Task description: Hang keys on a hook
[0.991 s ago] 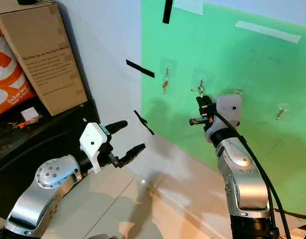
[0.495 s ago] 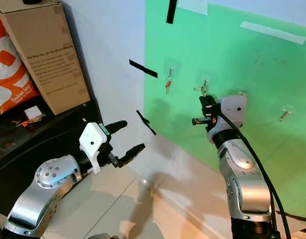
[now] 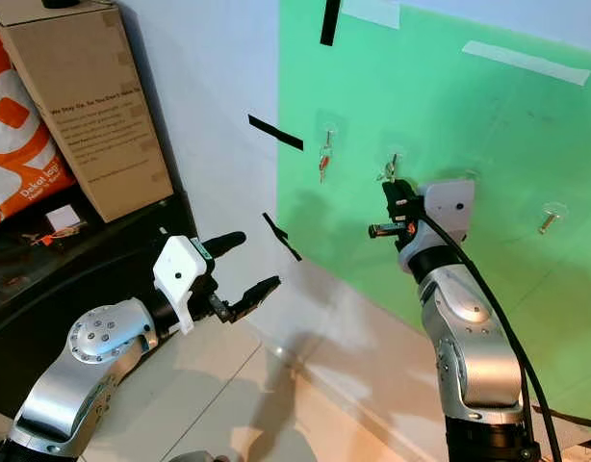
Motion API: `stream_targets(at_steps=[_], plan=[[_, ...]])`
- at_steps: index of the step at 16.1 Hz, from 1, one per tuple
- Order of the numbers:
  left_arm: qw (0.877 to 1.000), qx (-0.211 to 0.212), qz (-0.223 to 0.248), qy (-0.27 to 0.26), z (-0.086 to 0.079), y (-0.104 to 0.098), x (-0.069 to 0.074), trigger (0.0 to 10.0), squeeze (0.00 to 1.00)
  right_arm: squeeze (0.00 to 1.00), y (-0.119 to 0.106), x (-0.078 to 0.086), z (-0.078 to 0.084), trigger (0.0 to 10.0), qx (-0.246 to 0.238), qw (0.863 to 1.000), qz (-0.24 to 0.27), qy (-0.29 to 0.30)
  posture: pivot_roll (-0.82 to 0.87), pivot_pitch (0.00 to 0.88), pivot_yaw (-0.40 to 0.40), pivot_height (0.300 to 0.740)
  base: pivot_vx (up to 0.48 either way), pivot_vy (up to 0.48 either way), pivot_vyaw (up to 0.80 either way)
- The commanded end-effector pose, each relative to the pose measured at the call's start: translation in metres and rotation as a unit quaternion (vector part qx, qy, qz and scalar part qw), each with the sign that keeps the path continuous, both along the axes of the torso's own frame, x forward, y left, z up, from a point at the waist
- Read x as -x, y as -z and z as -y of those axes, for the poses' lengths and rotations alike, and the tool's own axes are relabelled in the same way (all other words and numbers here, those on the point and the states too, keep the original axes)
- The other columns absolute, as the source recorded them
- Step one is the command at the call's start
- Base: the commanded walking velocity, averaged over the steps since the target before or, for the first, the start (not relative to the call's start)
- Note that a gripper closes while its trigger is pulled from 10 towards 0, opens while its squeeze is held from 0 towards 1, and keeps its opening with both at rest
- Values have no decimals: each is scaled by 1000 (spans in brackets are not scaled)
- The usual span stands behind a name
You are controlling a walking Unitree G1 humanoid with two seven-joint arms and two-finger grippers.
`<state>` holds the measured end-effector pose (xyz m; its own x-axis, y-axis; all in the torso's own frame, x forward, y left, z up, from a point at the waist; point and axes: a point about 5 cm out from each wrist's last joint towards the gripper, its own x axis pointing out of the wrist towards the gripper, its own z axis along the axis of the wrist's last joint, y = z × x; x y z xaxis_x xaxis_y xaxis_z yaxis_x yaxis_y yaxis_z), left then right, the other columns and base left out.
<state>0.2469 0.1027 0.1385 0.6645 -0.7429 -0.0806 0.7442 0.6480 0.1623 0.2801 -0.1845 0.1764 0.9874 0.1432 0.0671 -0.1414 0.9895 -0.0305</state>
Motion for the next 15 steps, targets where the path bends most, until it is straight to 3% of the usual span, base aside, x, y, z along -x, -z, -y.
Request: stream_targets(at_steps=[1, 4, 6, 8, 15], plan=[[1000, -5, 4, -5, -1, 0, -2, 10000, 0, 0, -14, -2, 1, 10000, 11, 999, 35, 1, -39, 0, 8, 740, 0, 0, 0], [1000, -9, 5, -4, -1, 0, -3, 10000, 0, 0, -17, -2, 5, 10000, 4, 999, 43, 9, -39, 0, 8, 740, 0, 0, 0], [1000, -12, 5, -2, -1, 1, -3, 10000, 0, 0, -20, -2, 3, 10000, 56, 997, 59, -3, -41, 0, 9, 740, 0, 0, 0], [1000, -13, 5, -2, -1, 1, -3, 10000, 0, 0, -20, -2, 1, 10000, 78, 995, 61, -13, -41, 0, 8, 740, 0, 0, 0], [1000, -13, 6, -2, 1, 1, -2, 10000, 0, 0, -14, -1, -5, 10000, 77, 995, 54, -30, -41, 0, 2, 740, 0, 0, 0]])
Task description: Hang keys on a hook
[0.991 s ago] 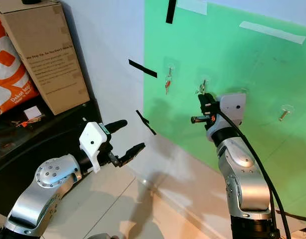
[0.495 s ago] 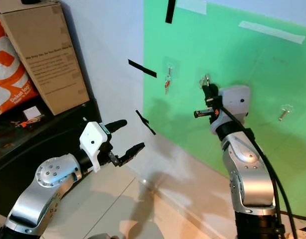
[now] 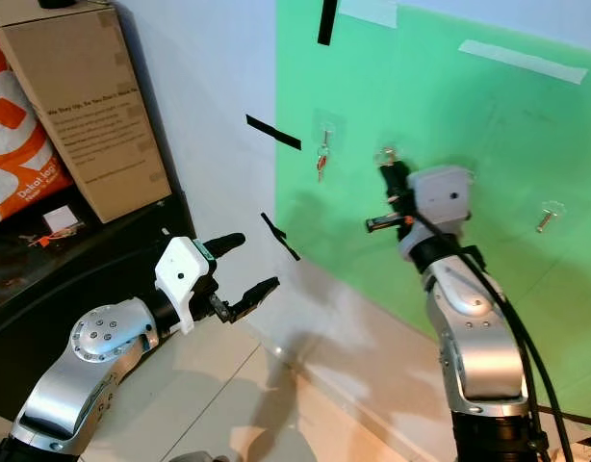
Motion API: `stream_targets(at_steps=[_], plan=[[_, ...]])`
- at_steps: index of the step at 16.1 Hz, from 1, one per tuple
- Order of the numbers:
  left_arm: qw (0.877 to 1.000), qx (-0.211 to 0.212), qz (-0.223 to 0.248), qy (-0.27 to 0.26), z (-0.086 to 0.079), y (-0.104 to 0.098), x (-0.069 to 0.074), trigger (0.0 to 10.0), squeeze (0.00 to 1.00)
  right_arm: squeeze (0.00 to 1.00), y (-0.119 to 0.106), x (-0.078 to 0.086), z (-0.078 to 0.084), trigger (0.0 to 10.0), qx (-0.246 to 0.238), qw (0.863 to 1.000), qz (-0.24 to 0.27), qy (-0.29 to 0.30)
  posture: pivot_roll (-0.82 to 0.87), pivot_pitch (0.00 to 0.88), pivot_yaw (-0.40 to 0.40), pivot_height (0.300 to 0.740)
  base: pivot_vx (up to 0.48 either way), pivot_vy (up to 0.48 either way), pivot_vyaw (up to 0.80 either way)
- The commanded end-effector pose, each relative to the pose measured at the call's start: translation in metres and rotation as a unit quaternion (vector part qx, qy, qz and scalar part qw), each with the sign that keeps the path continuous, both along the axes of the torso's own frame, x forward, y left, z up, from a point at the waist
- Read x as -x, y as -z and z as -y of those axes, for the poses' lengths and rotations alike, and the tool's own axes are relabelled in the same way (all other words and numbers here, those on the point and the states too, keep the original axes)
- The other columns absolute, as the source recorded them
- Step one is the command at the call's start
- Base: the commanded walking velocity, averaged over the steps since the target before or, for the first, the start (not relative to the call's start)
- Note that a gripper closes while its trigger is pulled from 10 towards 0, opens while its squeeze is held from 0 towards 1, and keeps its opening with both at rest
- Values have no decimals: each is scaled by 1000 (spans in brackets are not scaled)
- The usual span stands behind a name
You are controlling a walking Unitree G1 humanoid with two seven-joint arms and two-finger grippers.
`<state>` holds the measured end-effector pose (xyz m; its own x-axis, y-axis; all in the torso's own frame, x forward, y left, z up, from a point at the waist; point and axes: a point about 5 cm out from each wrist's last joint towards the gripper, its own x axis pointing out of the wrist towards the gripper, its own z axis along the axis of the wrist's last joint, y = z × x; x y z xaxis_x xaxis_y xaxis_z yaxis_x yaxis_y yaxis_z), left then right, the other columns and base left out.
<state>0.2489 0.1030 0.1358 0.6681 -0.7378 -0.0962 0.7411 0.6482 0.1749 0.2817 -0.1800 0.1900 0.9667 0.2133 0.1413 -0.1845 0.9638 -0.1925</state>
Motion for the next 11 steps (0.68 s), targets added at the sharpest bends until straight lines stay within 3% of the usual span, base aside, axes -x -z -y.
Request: stream_targets(at_steps=[1, 5, 11], plan=[[1000, -2, 7, 1, 1, -2, 0, 10000, 0, 0, 2, 0, -1, 10000, 4, 1000, -2, -4, -39, 0, 1, 740, 0, 0, 0], [1000, 0, 6, 2, 1, -3, 1, 10000, 0, 0, 9, -3, 0, 10000, 21, 1000, -17, 7, -38, 0, 1, 740, 0, 0, 0], [1000, 0, 5, 4, 1, -2, 1, 10000, 0, 0, 9, 0, 14, 10000, 21, 999, -12, 43, -43, 0, 2, 740, 0, 0, 0]])
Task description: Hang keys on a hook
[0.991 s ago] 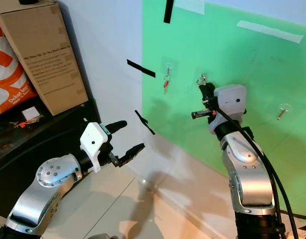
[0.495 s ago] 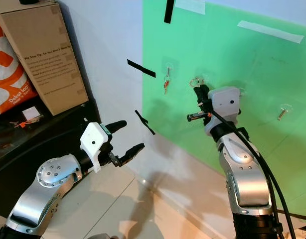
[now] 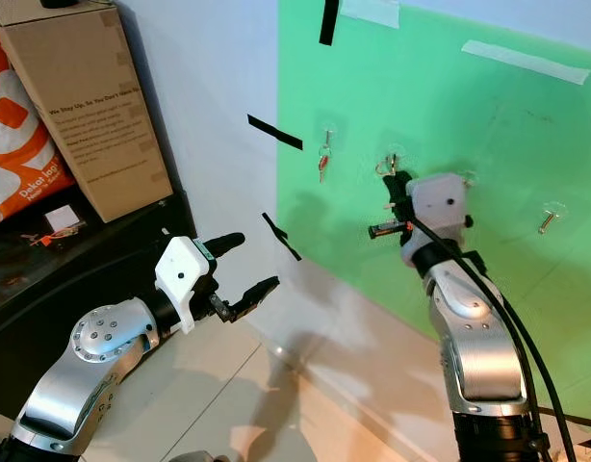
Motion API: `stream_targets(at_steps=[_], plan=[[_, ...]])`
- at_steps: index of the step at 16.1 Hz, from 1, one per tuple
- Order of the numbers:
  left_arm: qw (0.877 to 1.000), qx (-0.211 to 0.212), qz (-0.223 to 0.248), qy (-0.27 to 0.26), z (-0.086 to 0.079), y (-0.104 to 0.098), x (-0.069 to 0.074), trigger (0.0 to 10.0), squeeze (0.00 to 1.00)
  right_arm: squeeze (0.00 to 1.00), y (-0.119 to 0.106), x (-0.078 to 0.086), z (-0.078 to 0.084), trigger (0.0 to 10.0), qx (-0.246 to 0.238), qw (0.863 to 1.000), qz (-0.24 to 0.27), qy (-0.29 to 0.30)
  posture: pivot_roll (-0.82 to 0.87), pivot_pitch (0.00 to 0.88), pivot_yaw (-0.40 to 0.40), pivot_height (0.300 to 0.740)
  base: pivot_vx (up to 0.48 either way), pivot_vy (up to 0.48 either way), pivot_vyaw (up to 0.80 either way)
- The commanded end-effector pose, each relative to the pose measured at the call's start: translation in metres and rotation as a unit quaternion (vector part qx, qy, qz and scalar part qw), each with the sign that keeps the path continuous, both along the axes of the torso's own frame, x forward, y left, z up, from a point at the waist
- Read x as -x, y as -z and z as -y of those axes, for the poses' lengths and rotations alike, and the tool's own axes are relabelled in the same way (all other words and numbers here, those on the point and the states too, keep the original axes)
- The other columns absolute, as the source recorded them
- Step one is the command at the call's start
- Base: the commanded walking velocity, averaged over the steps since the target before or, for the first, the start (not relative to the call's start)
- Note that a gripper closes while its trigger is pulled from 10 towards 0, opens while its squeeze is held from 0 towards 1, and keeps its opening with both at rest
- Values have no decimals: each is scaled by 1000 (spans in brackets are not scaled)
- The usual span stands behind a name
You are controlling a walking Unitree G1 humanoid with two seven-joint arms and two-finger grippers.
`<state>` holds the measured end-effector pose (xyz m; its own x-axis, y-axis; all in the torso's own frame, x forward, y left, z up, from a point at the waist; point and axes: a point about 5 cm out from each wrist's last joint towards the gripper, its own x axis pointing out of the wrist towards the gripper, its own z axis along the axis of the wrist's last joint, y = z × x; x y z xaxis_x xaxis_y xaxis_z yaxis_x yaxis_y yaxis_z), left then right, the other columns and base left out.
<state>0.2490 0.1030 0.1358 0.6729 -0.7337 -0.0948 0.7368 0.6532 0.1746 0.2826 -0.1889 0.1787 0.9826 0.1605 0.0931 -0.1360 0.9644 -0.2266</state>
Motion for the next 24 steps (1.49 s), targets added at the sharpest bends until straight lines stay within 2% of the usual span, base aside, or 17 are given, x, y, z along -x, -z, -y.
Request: stream_targets(at_steps=[1, 6, 11, 17, 21, 22, 23, 24], plan=[[1000, -1, 4, 8, 1, -2, 2, 10000, 0, 0, -4, 3, 6, 10000, -3, 1000, 11, 14, -44, 0, 3, 740, 0, 0, 0], [1000, -2, 5, 12, -1, -2, 3, 10000, 0, 0, 6, 13, 10, 10000, -3, 1000, 0, 22, -45, 0, 5, 740, 0, 0, 0], [1000, -5, 5, 13, -1, -1, 2, 10000, 0, 0, 14, 17, 11, 10000, -10, 999, -10, 30, -42, 0, 7, 740, 0, 0, 0], [1000, -6, 6, 13, -1, 1, 0, 10000, 0, 0, 13, 13, 5, 10000, -13, 1000, -9, 21, -44, 0, 9, 740, 0, 0, 0], [1000, 21, 10, 12, 0, -7, -1, 10000, 0, 0, 16, 7, -4, 10000, -26, 999, -27, 2, -39, 0, 4, 740, 0, 0, 0], [999, 35, 12, 14, 2, -11, 0, 10000, 0, 255, 17, 6, -5, 10000, -30, 999, -29, 0, -38, 0, 3, 740, 0, 0, 0], [999, 43, 12, 17, 3, -14, 0, 10000, 0, 714, 18, 6, -5, 10000, -31, 999, -32, 1, -39, 0, 3, 740, 0, 0, 0], [998, 59, 8, 24, 4, -17, 2, 10000, 0, 1000, 20, 7, -6, 10000, -36, 999, -37, -1, -40, 0, 4, 740, 0, 0, 0]])
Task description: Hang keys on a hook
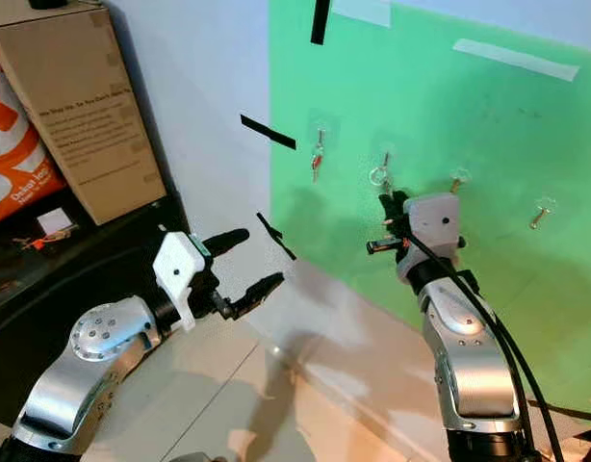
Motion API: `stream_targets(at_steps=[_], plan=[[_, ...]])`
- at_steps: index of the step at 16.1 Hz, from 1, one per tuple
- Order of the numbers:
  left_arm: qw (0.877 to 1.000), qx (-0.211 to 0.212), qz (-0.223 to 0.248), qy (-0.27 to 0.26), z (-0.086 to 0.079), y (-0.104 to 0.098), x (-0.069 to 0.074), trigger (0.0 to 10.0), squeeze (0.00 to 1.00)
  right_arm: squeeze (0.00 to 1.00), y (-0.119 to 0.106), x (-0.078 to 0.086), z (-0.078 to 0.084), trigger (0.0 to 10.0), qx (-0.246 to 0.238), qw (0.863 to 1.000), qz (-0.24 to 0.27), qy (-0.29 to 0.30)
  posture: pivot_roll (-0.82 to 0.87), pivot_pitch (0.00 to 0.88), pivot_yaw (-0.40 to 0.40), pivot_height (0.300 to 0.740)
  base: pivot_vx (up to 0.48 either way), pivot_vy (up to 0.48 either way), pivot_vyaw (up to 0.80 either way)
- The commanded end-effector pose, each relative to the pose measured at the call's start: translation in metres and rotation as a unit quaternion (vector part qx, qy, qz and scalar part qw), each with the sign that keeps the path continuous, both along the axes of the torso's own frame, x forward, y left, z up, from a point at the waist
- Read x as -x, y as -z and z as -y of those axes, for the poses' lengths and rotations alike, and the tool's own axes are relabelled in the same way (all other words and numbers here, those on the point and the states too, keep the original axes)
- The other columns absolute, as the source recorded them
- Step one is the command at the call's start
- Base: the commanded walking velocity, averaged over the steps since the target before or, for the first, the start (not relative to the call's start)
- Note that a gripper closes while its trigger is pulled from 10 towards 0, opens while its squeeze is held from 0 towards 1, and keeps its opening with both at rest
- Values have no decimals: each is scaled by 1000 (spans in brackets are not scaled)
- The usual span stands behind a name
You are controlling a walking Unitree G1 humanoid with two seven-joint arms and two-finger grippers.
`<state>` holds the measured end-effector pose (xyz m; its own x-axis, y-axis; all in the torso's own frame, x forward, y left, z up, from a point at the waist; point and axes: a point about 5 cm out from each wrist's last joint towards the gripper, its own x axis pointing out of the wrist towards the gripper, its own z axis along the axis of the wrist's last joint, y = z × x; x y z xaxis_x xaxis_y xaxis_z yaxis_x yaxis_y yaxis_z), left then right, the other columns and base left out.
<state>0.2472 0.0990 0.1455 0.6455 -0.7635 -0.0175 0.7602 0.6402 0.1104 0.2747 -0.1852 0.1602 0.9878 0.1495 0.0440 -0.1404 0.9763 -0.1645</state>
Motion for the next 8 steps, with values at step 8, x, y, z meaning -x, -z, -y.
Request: stream_targets(at_steps=[8], plan=[[1000, 4, -6, -21, -11, -2, 0, 10000, 0, 1000, 19, 8, 3, 10000, -15, 998, -55, 17, -40, 0, 6, 740, 0, 0, 0]])
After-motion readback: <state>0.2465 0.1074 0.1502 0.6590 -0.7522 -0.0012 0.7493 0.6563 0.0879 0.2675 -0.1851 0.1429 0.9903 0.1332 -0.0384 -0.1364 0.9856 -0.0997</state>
